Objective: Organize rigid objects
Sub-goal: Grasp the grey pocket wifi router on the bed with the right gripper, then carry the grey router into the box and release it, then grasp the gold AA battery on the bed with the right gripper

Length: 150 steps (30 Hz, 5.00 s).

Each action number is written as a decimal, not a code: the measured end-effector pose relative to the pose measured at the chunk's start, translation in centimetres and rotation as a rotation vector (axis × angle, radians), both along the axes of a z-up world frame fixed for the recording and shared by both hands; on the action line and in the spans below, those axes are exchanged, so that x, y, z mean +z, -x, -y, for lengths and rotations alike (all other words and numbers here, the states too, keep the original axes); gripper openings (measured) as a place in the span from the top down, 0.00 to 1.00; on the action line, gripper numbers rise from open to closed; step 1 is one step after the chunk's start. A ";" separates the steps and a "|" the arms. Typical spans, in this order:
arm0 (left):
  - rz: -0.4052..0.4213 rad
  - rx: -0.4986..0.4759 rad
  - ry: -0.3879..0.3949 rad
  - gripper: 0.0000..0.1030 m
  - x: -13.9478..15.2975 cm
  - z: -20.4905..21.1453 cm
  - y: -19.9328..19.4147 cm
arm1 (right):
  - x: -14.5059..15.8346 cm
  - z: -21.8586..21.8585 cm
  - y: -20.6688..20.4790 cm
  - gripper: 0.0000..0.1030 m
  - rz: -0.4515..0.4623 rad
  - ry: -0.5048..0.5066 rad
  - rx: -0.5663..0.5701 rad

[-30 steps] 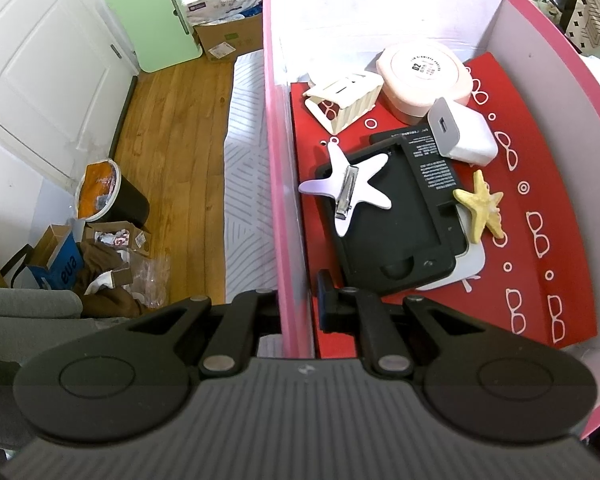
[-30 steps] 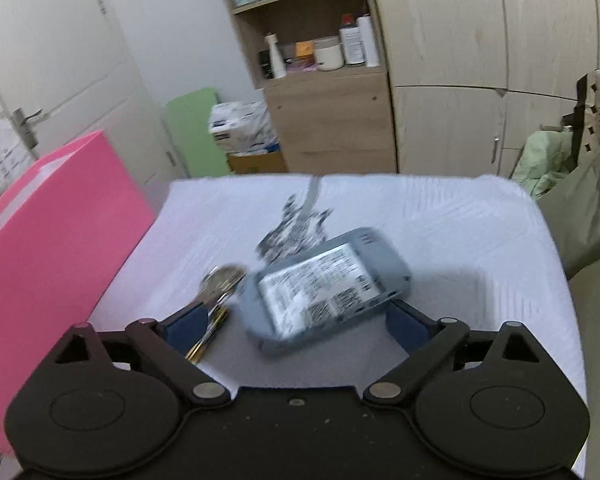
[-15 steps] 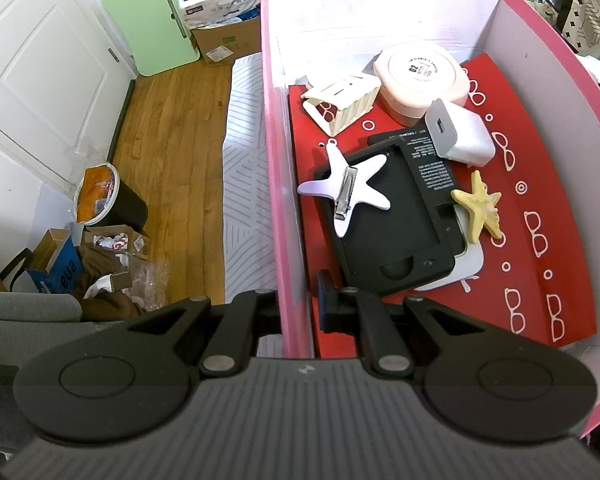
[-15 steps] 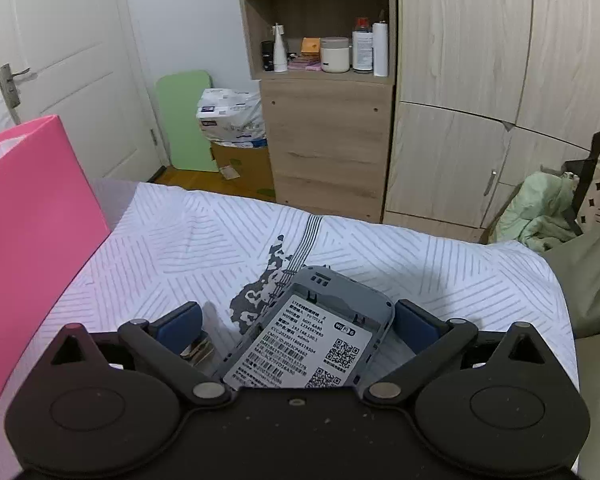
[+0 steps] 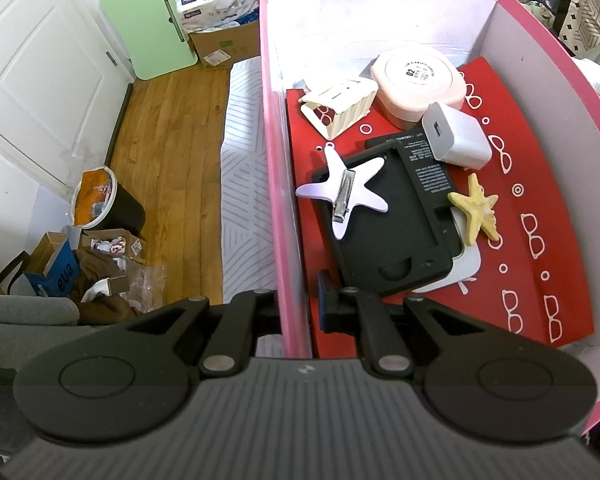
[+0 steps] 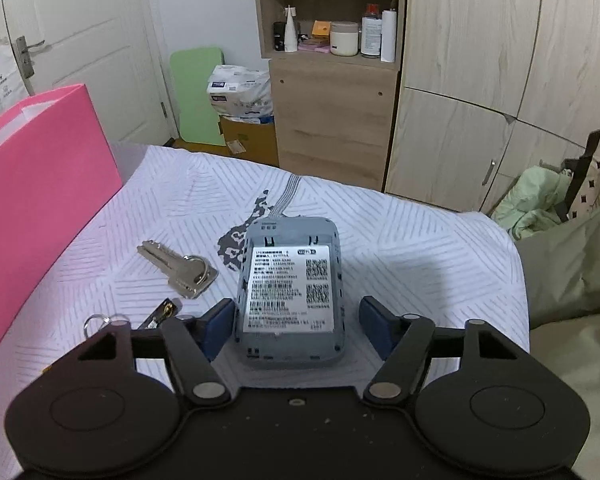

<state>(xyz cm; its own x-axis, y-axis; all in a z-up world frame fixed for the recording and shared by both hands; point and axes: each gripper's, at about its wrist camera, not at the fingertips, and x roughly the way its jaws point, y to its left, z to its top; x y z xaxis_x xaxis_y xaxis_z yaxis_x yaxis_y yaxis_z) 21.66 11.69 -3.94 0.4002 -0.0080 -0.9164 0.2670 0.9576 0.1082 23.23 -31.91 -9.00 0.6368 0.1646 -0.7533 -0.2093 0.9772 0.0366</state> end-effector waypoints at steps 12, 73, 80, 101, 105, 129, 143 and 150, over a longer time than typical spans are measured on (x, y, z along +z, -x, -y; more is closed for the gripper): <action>0.004 -0.001 0.001 0.91 0.0 0.1 -0.1 | 0.1 0.4 0.4 0.38 0.078 -0.145 -0.118; 0.108 -0.030 0.006 0.91 0.6 0.1 1.2 | 12.1 -17.6 4.9 0.35 0.103 -0.132 0.655; 0.081 -0.056 -0.025 0.88 0.4 0.7 0.9 | 11.8 -10.0 7.8 0.34 0.120 -0.302 0.474; 0.060 -0.037 -0.006 0.88 0.3 0.5 0.6 | 0.4 -5.0 10.2 0.33 -0.021 -0.275 0.219; 0.042 -0.030 0.000 0.88 0.2 0.4 0.4 | 0.7 -5.8 10.8 0.33 0.030 -0.179 0.246; 0.051 -0.037 0.004 0.88 0.4 0.4 0.5 | 0.3 -9.2 9.6 0.55 0.205 0.055 0.462; 0.064 -0.035 0.008 0.88 0.4 0.3 0.6 | 0.1 -8.6 8.7 0.53 0.185 -0.012 0.456; 0.069 -0.033 0.015 0.88 0.4 0.1 0.7 | 0.1 -9.4 9.1 0.54 0.168 -0.039 0.378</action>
